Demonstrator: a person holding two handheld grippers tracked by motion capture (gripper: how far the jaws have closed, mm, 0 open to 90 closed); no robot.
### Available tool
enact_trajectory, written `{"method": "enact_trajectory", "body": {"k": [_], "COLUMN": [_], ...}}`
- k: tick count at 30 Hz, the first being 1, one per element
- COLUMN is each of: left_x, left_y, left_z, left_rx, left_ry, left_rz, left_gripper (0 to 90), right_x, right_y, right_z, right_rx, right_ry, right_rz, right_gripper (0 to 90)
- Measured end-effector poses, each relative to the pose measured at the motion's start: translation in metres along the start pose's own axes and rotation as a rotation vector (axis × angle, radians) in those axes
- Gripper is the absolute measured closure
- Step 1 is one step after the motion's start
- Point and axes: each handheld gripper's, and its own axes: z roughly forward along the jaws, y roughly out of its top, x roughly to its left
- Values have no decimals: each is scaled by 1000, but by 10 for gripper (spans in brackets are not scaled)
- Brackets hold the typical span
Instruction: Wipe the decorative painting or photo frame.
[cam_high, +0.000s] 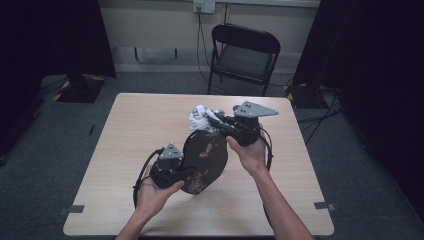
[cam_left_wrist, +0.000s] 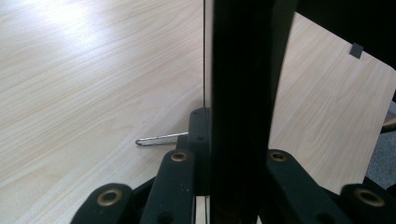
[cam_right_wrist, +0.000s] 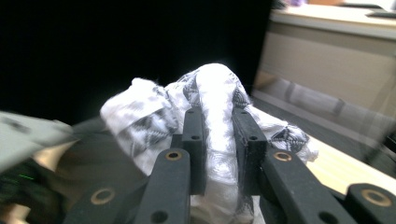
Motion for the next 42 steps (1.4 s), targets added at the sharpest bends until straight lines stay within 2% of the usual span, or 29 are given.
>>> {"method": "enact_trajectory", "body": {"k": [2, 5, 8, 9, 12, 13, 17, 21, 32, 38, 42], "left_x": [0, 0, 0, 0, 0, 0, -1, -1, 0, -1, 0], "left_y": [0, 0, 0, 0, 0, 0, 0, -1, -1, -1, -1], "left_z": [0, 0, 0, 0, 0, 0, 0, 0, 0, 0, 0], "left_rx": [-2, -3, 0, 1, 1, -1, -2, -4, -7, -8, -6], "left_ry": [-1, 2, 1, 2, 1, 0, 3, 4, 3, 3, 3], "left_rz": [-7, -3, -9, -9, -9, -10, -12, -12, -15, -17, -14], "left_gripper": [807, 807, 807, 807, 807, 807, 807, 807, 807, 807, 806], "right_x": [11, 18, 14, 7, -5, -14, -31, -40, -54, -56, -57], "right_y": [5, 5, 3, 0, -8, -16, -29, -38, -61, -74, -87], "right_z": [0, -1, -1, -1, -2, -4, -9, -13, -10, -8, -5], "right_rx": [-20, -33, -31, -11, 8, 19, 15, 22, 74, 97, 108], "right_ry": [32, 34, 35, -3, -31, -63, -91, -123, -158, -159, -149], "right_rz": [-14, -37, -26, -21, 2, 22, 76, 103, 150, 179, 217], "right_gripper": [778, 777, 777, 778, 778, 778, 778, 778, 779, 780, 781]}}
